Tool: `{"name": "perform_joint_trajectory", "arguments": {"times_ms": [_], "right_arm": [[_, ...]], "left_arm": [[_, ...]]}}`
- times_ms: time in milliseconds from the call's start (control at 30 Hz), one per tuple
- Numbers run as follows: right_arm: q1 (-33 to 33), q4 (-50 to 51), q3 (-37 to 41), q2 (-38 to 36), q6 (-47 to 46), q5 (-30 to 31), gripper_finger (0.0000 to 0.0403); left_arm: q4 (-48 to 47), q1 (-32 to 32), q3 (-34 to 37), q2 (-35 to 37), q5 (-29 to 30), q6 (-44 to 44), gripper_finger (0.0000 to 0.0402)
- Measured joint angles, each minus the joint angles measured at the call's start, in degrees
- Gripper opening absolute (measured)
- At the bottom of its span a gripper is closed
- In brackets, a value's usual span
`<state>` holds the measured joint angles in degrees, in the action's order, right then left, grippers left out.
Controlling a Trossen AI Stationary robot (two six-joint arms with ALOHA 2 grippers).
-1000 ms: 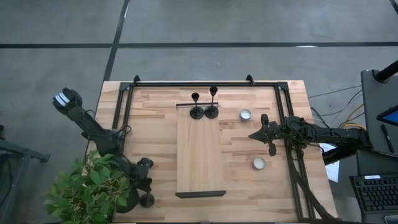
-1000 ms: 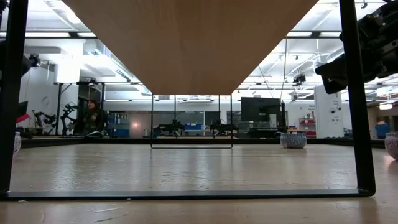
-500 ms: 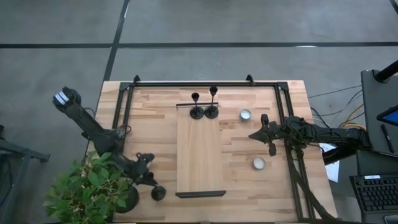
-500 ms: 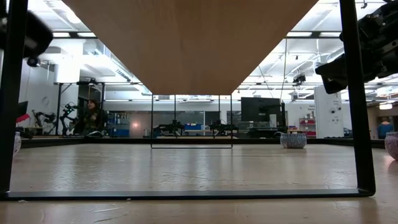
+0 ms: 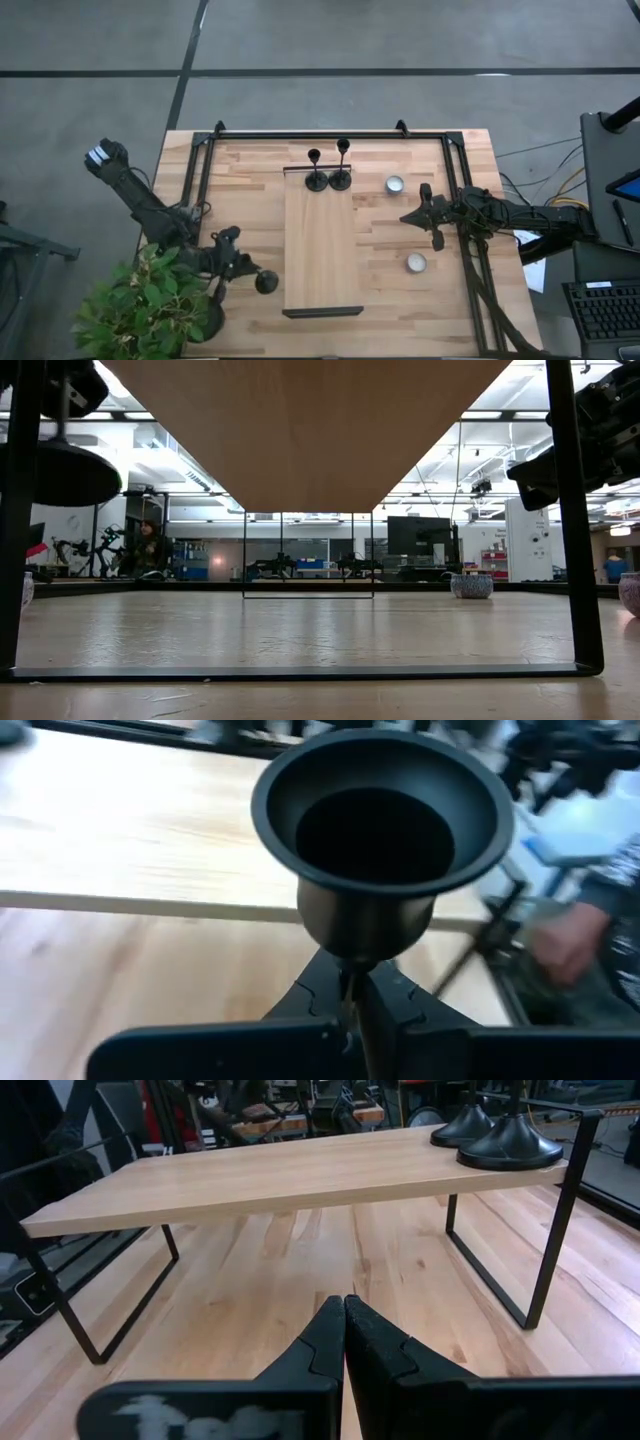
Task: Pick & Place candle stick holders
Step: Put the black candle holder on the shelf aligned with the other black candle holders
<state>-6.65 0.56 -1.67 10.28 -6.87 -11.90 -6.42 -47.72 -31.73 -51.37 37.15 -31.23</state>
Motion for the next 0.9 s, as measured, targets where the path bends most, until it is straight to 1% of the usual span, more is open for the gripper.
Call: {"name": "perform_joint_trajectory", "arguments": {"times_ms": [67,200,267,433,533,667,767,900], "right_arm": [[0.0,0.0,0.0,0.0,0.0,0.0,0.0008],[0.0,0.0,0.0,0.0,0.0,0.0,0.0008],[0.0,0.0,0.0,0.0,0.0,0.0,0.0008],[0.0,0.0,0.0,0.0,0.0,0.0,0.0009],[0.0,0.0,0.0,0.0,0.0,0.0,0.0008],[0.0,0.0,0.0,0.0,0.0,0.0,0.0008],[0.0,0.0,0.0,0.0,0.0,0.0,0.0009],[0.0,0.0,0.0,0.0,0.0,0.0,0.0009]], "left_arm": [[-2.6,0.0,-1.4,0.0,3.6,-1.0,0.0005],[-4.9,0.2,-2.9,0.0,13.5,-2.0,0.0007],[-5.2,0.6,-2.9,0.0,16.6,-2.2,0.0007],[-5.2,3.1,-2.9,0.2,18.6,-1.2,0.0007],[-5.3,5.4,-3.1,0.4,18.7,-1.2,0.0008],[-5.7,7.0,-3.0,0.4,18.6,-1.5,0.0007],[-10.3,8.1,-2.8,0.4,18.0,-2.3,0.0007],[-18.8,8.3,-2.6,0.4,17.8,-11.1,0.0009]]}}
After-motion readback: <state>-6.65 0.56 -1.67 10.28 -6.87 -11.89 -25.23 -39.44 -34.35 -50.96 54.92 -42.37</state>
